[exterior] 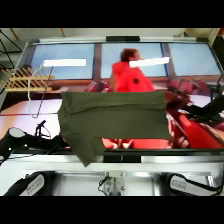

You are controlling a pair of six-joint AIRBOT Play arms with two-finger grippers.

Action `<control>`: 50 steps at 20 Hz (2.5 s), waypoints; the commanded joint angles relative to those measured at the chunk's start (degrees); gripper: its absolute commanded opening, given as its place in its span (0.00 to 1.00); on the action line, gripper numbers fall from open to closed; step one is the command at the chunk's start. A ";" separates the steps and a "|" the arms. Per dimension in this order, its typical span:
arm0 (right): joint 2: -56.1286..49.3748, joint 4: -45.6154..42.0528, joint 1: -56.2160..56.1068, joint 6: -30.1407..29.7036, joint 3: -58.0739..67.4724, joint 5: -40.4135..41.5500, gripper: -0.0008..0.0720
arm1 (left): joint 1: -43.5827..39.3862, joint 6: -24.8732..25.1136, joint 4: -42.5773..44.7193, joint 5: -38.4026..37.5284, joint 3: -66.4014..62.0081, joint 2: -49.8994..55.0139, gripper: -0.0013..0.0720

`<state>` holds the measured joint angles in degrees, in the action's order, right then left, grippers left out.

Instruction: Fold the shirts.

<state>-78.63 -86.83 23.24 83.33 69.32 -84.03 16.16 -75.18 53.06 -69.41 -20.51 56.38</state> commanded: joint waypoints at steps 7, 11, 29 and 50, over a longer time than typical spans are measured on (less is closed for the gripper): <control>0.24 9.22 0.15 -7.41 -10.01 1.55 0.94 | -11.32 -8.52 -3.23 13.51 2.64 -0.15 0.26; 0.24 14.01 0.13 -11.06 -17.55 3.17 0.94 | -10.93 -8.02 -3.17 13.40 2.62 -0.20 0.07; -0.59 21.42 0.09 -10.51 -25.22 13.60 0.51 | -10.93 -7.39 -3.19 11.34 2.58 -0.28 0.07; -17.92 15.34 -12.41 -3.78 11.80 24.92 0.11 | -5.64 -3.89 -3.17 -1.40 -55.67 34.01 0.06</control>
<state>-90.74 -67.13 13.41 75.44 73.95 -61.91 10.74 -77.25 49.80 -69.97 -66.72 82.39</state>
